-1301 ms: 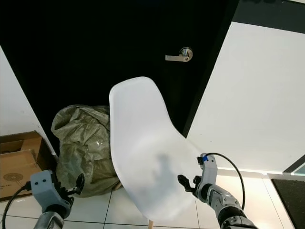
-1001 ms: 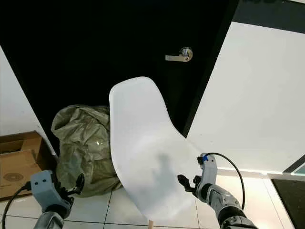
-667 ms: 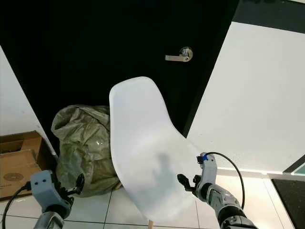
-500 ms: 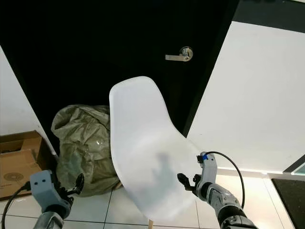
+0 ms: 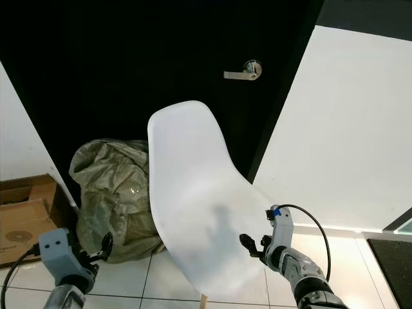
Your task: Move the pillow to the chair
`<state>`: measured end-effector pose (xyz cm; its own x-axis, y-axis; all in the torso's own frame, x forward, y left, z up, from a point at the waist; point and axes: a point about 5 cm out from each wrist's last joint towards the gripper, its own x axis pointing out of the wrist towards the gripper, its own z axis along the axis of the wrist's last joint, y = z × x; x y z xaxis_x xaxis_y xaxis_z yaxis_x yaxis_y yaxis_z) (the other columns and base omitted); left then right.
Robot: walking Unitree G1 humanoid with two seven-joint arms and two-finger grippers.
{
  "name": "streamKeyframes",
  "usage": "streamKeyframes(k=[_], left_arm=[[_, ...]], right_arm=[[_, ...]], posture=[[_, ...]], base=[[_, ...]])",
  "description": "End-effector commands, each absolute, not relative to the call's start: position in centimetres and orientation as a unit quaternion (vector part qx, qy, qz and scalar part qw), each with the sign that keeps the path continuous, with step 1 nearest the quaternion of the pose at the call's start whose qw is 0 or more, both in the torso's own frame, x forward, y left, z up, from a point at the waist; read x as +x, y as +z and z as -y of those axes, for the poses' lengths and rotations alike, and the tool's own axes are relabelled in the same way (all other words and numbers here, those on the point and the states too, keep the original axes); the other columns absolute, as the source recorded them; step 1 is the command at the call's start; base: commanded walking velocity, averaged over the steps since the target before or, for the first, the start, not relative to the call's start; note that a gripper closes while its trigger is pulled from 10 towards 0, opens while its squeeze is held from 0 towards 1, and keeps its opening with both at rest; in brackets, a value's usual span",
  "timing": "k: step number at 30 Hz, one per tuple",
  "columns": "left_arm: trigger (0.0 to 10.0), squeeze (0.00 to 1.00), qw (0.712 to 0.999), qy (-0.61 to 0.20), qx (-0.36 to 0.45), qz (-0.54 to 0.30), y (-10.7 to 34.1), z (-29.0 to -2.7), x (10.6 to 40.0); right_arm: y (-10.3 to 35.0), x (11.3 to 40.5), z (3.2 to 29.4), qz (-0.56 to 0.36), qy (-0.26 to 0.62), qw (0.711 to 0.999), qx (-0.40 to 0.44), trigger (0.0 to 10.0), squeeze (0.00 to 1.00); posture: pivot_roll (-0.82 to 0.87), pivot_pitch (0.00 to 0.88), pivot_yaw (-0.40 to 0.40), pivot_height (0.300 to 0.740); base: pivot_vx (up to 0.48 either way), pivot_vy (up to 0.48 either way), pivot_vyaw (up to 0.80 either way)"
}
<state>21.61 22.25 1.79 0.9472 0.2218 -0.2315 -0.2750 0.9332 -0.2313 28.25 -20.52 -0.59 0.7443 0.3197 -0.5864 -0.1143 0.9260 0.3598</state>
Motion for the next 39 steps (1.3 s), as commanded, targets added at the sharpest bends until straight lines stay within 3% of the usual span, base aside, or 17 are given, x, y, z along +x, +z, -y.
streamKeyframes(k=[1, 28, 39], left_arm=[[10.0, 0.00, 0.976, 0.128, -0.137, -0.109, 1.54, -21.74, 21.55], [10.0, 0.00, 0.977, 0.120, -0.127, -0.119, 1.40, -21.56, 21.80], [10.0, 0.00, 0.977, 0.122, -0.124, -0.124, 1.21, -21.56, 21.78]], right_arm=[[-0.97, 27.75, 21.13, -0.351, 0.110, 0.918, 0.151, 10.0, 0.00], [-1.31, 27.49, 21.07, -0.360, 0.108, 0.916, 0.138, 10.0, 0.00], [-1.30, 27.50, 21.11, -0.358, 0.107, 0.917, 0.141, 10.0, 0.00]], posture=[[-0.03, 0.049, -0.141, 0.740], [-0.03, 0.029, -0.133, 0.740], [-0.03, 0.040, -0.137, 0.740]], base=[[0.000, 0.000, -0.79], [0.000, 0.000, -0.79], [-0.317, 0.000, -0.79]])
